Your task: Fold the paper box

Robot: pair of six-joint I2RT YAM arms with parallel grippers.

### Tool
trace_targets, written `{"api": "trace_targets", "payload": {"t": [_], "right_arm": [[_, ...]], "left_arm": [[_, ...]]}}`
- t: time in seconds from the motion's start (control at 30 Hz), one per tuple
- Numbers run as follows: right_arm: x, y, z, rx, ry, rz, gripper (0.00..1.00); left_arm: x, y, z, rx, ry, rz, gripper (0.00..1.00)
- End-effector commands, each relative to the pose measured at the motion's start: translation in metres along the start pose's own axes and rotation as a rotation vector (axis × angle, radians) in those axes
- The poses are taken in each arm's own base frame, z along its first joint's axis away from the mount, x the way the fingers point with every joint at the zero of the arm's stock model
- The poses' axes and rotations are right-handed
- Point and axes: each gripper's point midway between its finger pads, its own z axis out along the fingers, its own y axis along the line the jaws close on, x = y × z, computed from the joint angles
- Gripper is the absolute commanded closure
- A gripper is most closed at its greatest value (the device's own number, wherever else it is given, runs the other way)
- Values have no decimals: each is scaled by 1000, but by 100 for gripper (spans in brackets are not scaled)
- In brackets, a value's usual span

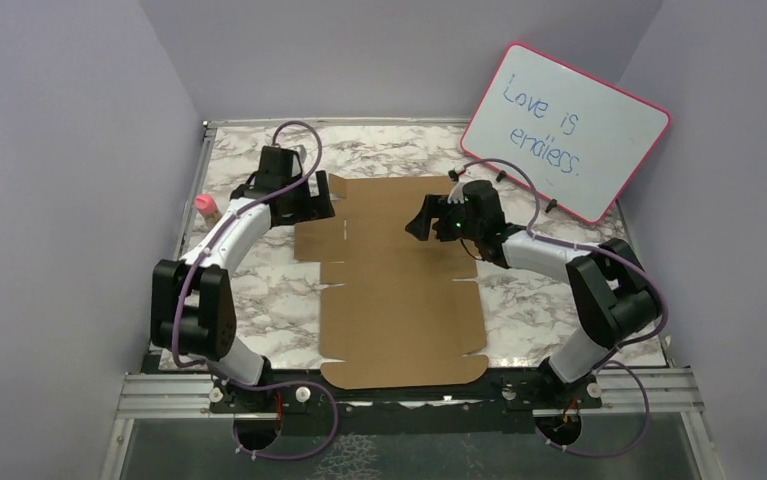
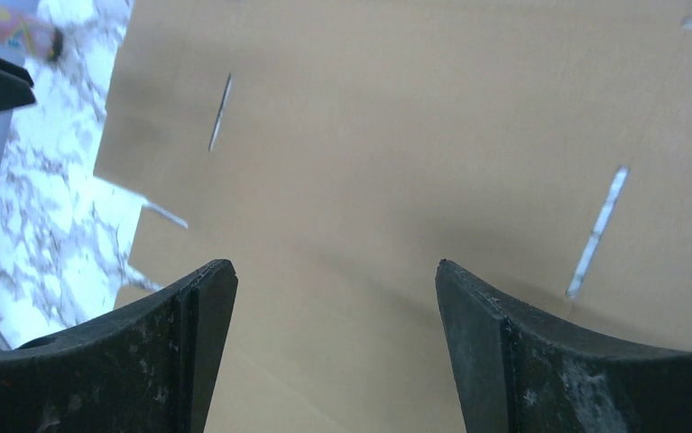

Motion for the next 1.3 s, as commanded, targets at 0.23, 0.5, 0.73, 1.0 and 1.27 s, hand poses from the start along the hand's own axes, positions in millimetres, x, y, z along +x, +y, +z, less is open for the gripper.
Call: {"api": "trace_targets", "payload": {"t": [0.23, 0.5, 0.73, 1.0, 1.27], "right_arm": [[28, 34, -26, -191, 37, 67, 14], [62, 41, -13, -229, 104, 114, 14], [71, 38, -5, -216, 129, 113, 15], [70, 34, -2, -197, 125, 100, 15], [73, 27, 3, -172, 124, 88, 15]], "left_arm": [[72, -3, -27, 188, 4, -168, 4], [111, -10, -13, 276, 76, -248, 14], [100, 4, 0, 195, 70, -225, 14], [65, 38, -3, 103, 15, -226, 14], [38, 71, -1, -16, 1, -163, 14]]}}
